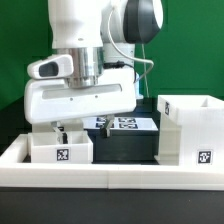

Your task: Assemble drawer

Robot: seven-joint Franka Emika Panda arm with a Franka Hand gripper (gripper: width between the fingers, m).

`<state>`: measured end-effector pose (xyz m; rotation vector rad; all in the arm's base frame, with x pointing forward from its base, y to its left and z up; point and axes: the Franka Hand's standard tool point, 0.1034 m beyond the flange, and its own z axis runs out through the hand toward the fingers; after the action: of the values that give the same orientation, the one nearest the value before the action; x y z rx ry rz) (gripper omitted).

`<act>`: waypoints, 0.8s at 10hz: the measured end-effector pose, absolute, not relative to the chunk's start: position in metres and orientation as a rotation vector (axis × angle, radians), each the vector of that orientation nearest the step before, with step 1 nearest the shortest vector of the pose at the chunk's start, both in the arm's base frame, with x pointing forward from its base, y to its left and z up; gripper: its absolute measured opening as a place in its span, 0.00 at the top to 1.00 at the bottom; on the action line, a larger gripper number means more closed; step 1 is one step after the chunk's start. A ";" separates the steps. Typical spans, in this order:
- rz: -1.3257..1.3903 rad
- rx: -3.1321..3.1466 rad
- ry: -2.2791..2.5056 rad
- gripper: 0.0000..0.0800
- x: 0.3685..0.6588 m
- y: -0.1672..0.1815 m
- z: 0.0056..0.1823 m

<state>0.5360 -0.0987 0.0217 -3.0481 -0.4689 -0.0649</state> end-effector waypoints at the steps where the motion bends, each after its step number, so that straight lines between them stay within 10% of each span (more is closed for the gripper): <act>1: -0.055 -3.048 -0.468 0.19 0.533 -0.099 0.016; 7: -0.039 -3.051 -0.462 0.25 0.529 -0.099 0.004; 8: -0.039 -3.051 -0.462 0.46 0.529 -0.099 0.004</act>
Offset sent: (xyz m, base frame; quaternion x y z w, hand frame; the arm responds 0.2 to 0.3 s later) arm -0.0023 -0.0025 -0.0088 -0.0022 0.0083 -0.0003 1.0000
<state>0.5288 -0.0989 0.0044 -3.0507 -0.4616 -0.0387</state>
